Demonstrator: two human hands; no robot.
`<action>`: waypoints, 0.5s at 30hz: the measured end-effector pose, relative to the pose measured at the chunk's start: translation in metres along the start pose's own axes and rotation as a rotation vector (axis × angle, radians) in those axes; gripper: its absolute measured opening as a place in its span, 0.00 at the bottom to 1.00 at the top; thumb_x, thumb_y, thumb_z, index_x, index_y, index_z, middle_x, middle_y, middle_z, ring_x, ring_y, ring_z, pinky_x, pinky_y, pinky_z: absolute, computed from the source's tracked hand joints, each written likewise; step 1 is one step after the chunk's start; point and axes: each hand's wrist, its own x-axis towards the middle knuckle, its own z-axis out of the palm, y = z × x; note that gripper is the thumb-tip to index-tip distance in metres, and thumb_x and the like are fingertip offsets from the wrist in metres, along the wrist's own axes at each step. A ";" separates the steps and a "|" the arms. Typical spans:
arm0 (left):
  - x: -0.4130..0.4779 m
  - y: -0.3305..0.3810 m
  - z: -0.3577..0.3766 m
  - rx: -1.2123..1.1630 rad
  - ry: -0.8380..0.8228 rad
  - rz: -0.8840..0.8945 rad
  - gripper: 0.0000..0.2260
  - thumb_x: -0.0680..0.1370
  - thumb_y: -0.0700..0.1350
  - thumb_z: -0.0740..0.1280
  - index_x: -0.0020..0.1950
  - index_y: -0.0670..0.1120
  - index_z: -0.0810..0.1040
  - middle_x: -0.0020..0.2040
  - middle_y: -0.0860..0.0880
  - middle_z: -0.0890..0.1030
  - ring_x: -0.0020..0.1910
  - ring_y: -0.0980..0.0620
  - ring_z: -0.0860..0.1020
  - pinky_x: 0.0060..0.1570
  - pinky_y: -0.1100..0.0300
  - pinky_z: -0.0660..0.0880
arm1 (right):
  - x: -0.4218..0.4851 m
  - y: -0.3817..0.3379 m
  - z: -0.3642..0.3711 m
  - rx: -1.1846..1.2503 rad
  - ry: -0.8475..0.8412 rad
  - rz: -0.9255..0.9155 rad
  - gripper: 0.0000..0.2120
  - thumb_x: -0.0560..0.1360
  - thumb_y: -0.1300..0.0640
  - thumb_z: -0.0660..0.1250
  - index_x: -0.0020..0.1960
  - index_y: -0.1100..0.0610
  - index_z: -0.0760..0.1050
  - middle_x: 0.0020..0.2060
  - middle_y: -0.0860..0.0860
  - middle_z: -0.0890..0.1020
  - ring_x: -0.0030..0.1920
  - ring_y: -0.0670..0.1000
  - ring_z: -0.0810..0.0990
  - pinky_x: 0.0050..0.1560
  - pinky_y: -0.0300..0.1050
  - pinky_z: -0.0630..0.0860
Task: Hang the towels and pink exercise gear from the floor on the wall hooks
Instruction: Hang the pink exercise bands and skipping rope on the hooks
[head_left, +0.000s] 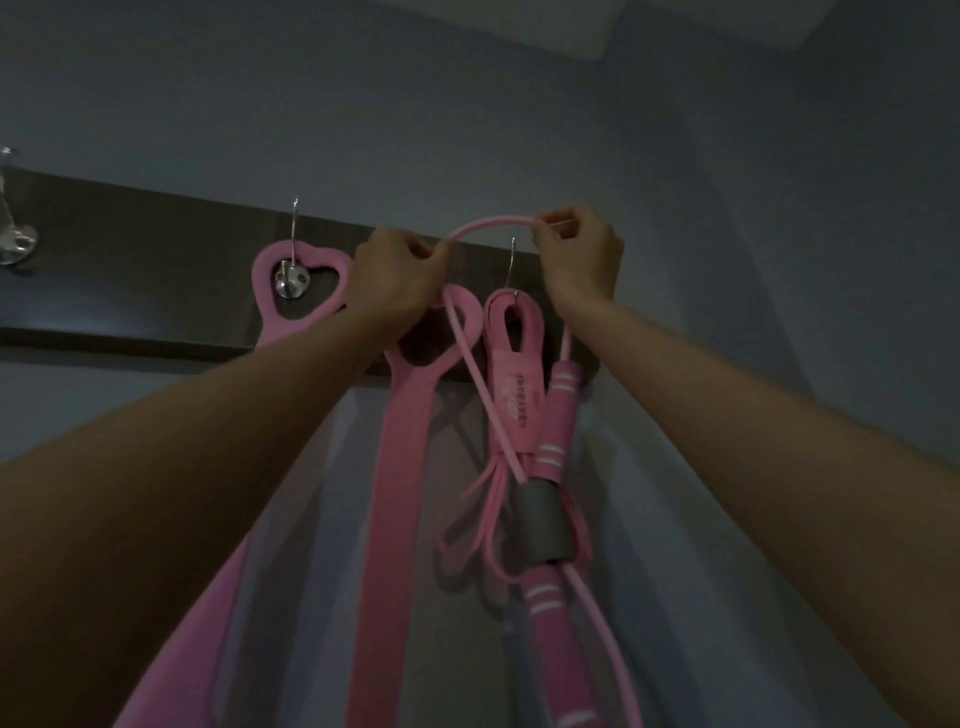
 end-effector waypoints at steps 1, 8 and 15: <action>0.005 -0.001 0.001 0.012 -0.019 -0.013 0.15 0.77 0.53 0.64 0.36 0.47 0.78 0.31 0.50 0.80 0.30 0.56 0.79 0.33 0.62 0.76 | 0.003 0.001 0.004 -0.010 0.006 0.009 0.05 0.75 0.56 0.67 0.49 0.56 0.79 0.45 0.51 0.82 0.45 0.47 0.79 0.43 0.38 0.75; 0.007 -0.008 0.008 0.191 -0.101 -0.015 0.16 0.75 0.54 0.66 0.40 0.43 0.84 0.33 0.46 0.82 0.33 0.50 0.80 0.36 0.57 0.77 | -0.001 0.026 0.014 -0.084 -0.013 0.170 0.07 0.73 0.55 0.68 0.48 0.54 0.82 0.47 0.51 0.84 0.49 0.49 0.81 0.46 0.38 0.72; -0.029 -0.016 0.005 0.224 -0.158 -0.019 0.16 0.72 0.56 0.69 0.36 0.44 0.84 0.33 0.47 0.83 0.36 0.49 0.82 0.39 0.53 0.80 | -0.037 0.033 -0.013 -0.029 -0.174 0.104 0.08 0.73 0.53 0.70 0.49 0.54 0.81 0.46 0.48 0.83 0.47 0.44 0.79 0.48 0.37 0.75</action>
